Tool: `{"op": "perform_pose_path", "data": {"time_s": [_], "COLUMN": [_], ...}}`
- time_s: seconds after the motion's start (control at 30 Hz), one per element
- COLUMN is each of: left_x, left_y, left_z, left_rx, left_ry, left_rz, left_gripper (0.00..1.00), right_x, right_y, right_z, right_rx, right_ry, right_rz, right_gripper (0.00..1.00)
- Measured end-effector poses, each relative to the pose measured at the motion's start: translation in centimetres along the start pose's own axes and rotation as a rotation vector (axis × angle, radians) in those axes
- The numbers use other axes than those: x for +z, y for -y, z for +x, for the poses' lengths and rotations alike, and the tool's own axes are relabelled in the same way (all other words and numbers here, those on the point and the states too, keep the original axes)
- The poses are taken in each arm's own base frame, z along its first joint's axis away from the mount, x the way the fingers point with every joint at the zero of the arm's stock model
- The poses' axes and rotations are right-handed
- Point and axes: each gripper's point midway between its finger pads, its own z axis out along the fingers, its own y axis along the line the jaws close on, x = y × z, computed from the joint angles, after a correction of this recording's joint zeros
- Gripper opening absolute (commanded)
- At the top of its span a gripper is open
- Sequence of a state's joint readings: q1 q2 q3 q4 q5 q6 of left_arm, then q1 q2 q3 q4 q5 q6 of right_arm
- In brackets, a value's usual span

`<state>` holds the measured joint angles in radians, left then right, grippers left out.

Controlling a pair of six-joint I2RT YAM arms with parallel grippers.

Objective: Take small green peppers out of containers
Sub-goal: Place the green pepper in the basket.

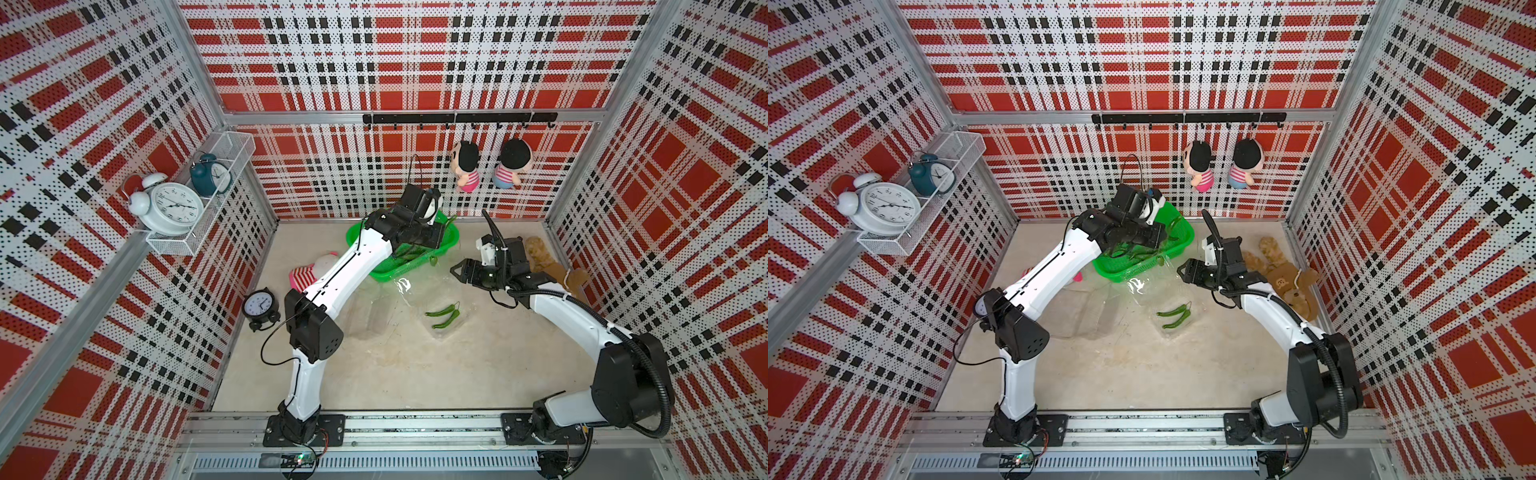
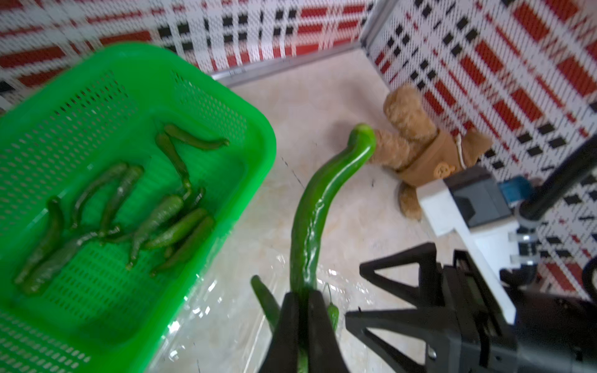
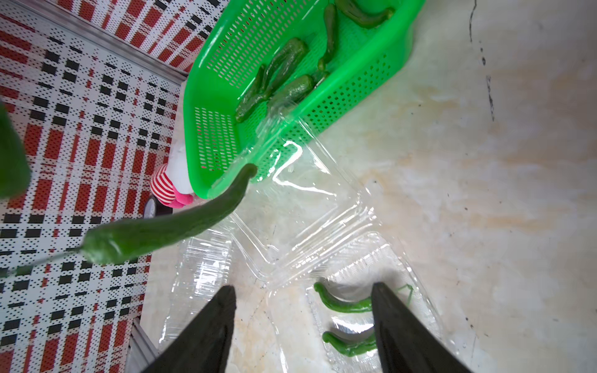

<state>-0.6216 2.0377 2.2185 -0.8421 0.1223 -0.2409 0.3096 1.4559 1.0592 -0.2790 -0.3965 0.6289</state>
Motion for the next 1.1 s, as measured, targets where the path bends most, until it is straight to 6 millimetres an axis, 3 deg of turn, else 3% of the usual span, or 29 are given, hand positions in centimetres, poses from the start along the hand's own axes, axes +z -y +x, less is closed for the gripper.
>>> {"op": "perform_pose_path", "data": {"time_s": [0.17, 0.3, 0.37, 0.5, 0.63, 0.67, 0.77, 0.83, 0.9, 1.0, 1.1], "left_x": [0.6, 3.5, 5.7, 10.7, 13.7, 14.0, 14.7, 14.8, 14.7, 13.1, 9.9], "left_y": [-6.1, -11.7, -14.6, -19.1, -21.5, -22.0, -23.0, -23.5, -23.7, -23.0, -20.9], "left_z": [-4.1, -4.2, -3.0, 1.3, 6.6, 7.9, 10.6, 12.0, 12.8, 11.9, 8.3], "left_rx": [-0.063, -0.116, -0.14, -0.181, -0.209, -0.216, -0.23, -0.239, -0.254, -0.265, -0.226], "left_ry": [0.136, 0.164, 0.146, 0.06, -0.044, -0.068, -0.111, -0.138, -0.159, -0.156, -0.102], "left_rz": [-0.066, -0.12, -0.151, -0.198, -0.239, -0.25, -0.275, -0.294, -0.308, -0.328, -0.351], "left_gripper": [0.0, 0.0, 0.0, 0.0, 0.02, 0.11, 0.68, 1.0, 0.98, 0.98, 0.98], "right_x": [0.6, 1.1, 1.1, 1.1, 1.0, 1.0, 0.9, 0.8, 0.8, 0.8, 0.8], "right_y": [-1.0, -0.7, -0.5, -0.3, 0.0, 0.0, 0.4, 0.6, 0.7, 0.8, 0.8], "right_z": [-0.9, -0.5, -0.2, 0.2, 0.6, 0.7, 1.4, 1.7, 1.9, 2.1, 2.1], "right_rx": [0.022, 0.043, 0.055, 0.073, 0.085, 0.089, 0.103, 0.112, 0.118, 0.121, 0.12], "right_ry": [-0.021, -0.054, -0.069, -0.083, -0.095, -0.097, -0.109, -0.115, -0.118, -0.121, -0.119], "right_rz": [-0.031, -0.019, -0.01, 0.0, 0.009, 0.01, 0.019, 0.023, 0.026, 0.028, 0.026], "right_gripper": [0.7, 0.7, 0.69, 0.69, 0.7, 0.7, 0.7, 0.7, 0.7, 0.7, 0.7]}}
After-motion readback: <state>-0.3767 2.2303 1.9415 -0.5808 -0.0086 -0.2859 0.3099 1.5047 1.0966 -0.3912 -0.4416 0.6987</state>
